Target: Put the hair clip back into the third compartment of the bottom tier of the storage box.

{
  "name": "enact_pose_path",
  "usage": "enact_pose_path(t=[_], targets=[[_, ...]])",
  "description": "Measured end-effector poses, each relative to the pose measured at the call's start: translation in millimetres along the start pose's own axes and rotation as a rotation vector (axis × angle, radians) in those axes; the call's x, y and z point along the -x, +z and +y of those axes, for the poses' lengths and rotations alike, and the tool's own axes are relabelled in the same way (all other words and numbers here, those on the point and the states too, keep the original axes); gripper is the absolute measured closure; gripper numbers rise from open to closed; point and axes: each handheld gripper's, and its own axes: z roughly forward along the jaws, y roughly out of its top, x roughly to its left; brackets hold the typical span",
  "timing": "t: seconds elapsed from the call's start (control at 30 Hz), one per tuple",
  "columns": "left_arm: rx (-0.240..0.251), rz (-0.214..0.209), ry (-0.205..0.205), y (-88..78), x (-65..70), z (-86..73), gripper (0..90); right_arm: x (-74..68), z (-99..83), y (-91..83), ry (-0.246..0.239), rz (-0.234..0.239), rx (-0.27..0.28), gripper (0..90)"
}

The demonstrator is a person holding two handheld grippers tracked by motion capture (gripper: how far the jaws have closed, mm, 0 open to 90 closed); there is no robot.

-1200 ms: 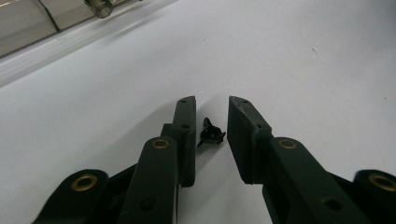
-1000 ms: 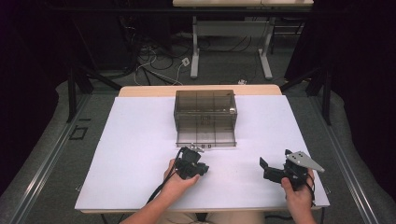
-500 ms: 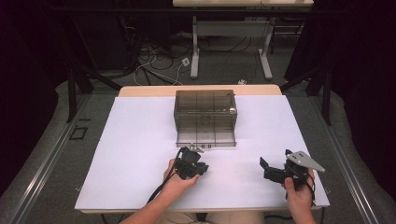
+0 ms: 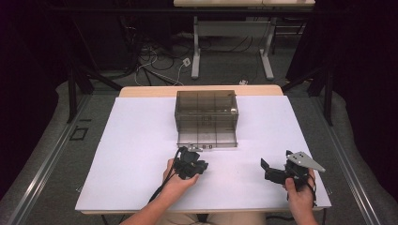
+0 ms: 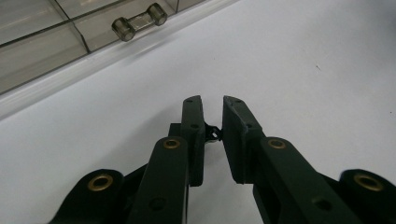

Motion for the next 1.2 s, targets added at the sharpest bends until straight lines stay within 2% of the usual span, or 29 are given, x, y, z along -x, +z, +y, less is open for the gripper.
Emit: enact_pose_path(t=[0.03,0.07,0.13,0.17,0.3,0.33,0.4,0.63,0.83,0.97,1.2], targets=[[0.003,0.002,0.002,-0.9,-0.2,0.2,78.9,0.1,-0.1,0.2,-0.001,0.001,0.001,0.0],[0.018,0.001,-0.013,-0.4,0.8,-0.6,78.9,0.3,-0.2,0.3,-0.005,0.000,0.000,0.0],[0.015,0.005,0.010,-2.7,-0.9,0.0,78.9,-0.3,-0.1,0.3,0.001,0.003,0.001,0.0],[0.030,0.004,-0.016,-2.3,0.7,-0.6,78.9,-0.4,-0.1,0.3,0.000,0.004,0.002,0.0],[0.040,0.009,0.005,-5.8,-1.5,0.1,78.9,-0.8,0.0,0.1,0.001,0.001,-0.005,0.0],[0.050,0.012,-0.004,-6.1,-1.1,0.0,79.0,-1.0,-0.1,0.5,0.001,0.002,0.001,0.0],[0.062,0.018,0.004,-7.2,-2.2,0.5,79.0,-1.2,-0.1,0.5,-0.001,0.000,0.004,0.0],[0.074,0.015,-0.002,-9.2,-2.0,3.0,79.0,-2.0,-0.4,1.2,0.006,0.003,0.002,0.0],[0.090,0.012,-0.015,-11.9,-1.7,8.0,79.0,-1.8,-0.5,0.9,0.008,0.002,-0.002,0.0],[0.098,0.009,-0.009,-13.3,-1.0,12.0,79.0,-1.3,-0.4,0.2,0.006,0.002,-0.010,0.0],[0.120,0.004,-0.006,-16.5,1.7,19.7,79.0,-0.8,-0.9,0.8,0.007,0.003,0.011,0.0]])
